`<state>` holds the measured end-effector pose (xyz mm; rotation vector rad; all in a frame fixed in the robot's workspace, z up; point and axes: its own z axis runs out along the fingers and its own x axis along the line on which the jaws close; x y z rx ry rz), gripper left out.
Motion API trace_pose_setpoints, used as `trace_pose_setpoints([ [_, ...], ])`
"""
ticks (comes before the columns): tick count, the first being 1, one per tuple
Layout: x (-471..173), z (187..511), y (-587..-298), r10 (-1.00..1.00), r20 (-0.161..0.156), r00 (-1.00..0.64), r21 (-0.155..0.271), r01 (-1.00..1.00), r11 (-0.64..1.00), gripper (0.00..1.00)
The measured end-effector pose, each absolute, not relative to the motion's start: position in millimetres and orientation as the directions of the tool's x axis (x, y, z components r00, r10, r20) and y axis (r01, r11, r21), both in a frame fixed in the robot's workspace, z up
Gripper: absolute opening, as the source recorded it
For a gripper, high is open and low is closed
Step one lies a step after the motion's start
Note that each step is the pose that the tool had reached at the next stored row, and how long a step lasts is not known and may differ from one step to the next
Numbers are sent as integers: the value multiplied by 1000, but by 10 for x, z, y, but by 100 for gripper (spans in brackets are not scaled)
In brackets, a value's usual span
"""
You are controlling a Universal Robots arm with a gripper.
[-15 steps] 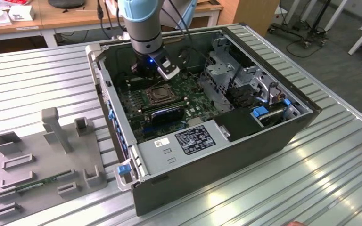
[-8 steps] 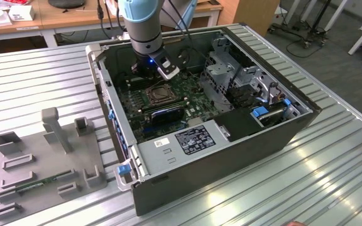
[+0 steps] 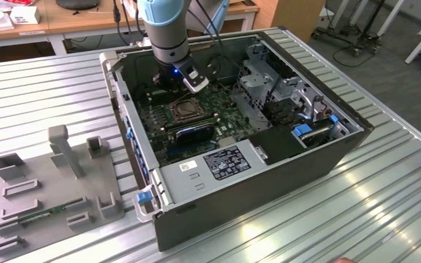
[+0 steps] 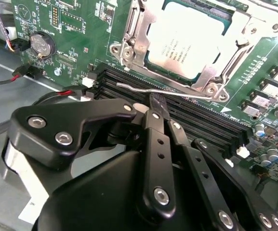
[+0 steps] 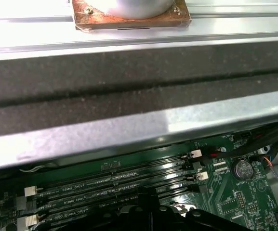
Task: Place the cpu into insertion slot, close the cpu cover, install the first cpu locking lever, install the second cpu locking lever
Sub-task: 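Install the first cpu locking lever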
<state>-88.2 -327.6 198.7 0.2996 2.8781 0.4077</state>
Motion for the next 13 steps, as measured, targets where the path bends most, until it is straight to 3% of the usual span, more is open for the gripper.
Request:
trace_pose_setpoints([
  [13, -912, 2099, -3276, 230, -187, -955, 294, 169, 941, 11],
])
